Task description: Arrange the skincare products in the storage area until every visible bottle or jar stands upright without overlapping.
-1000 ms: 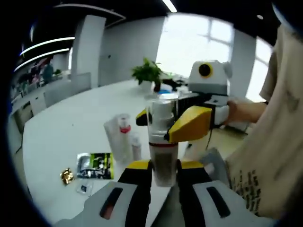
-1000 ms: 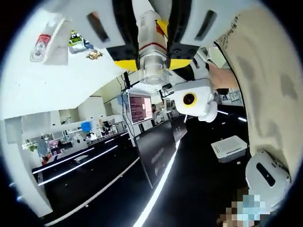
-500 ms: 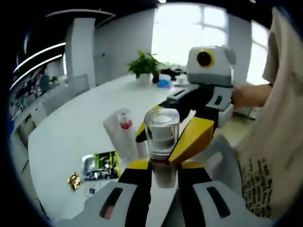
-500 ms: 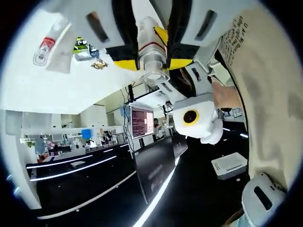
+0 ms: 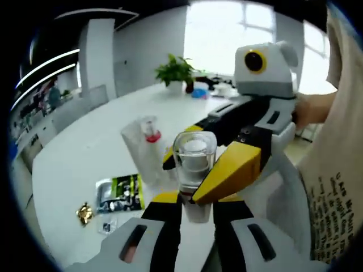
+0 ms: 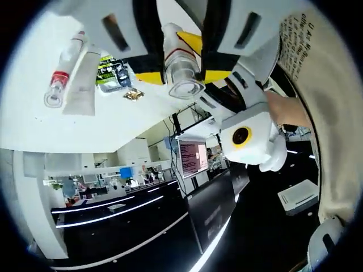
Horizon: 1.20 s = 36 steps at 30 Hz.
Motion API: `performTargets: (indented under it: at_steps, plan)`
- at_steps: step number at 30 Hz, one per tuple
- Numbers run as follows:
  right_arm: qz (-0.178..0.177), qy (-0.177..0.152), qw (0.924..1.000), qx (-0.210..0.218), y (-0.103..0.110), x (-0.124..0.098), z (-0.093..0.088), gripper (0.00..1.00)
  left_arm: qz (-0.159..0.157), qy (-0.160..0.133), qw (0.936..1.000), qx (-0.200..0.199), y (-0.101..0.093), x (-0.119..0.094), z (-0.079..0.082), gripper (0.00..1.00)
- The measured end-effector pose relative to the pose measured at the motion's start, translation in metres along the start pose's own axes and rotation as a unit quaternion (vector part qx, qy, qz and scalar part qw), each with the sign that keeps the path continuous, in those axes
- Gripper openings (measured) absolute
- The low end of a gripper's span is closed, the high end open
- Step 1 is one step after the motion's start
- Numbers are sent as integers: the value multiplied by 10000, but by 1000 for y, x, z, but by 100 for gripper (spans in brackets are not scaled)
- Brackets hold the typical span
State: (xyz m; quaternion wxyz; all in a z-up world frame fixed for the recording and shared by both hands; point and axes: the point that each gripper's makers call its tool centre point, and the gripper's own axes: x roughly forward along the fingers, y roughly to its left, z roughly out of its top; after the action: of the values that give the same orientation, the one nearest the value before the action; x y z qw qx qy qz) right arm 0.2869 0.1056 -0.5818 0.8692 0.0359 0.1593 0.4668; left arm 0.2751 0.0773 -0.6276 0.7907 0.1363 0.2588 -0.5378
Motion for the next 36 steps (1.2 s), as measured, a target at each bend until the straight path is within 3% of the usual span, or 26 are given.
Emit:
performTargets:
  at_steps: [6,12,23,36]
  plan:
    - [-492,169,9985,-144,-12,6,-14,23,67,97,9999,32,8,13,-10,17]
    - [-716,388,9964,-254,-21,9,-33,23,18,180,9998,24,11,27,-25,18]
    - [-863,830,9920,-393,-34,10,-68,22,-86,342,9993,109,11,50,-50,18]
    - [-1019,1118,9875,-449,-41,8,-87,22,-210,500,9984,176,10,69,-65,18]
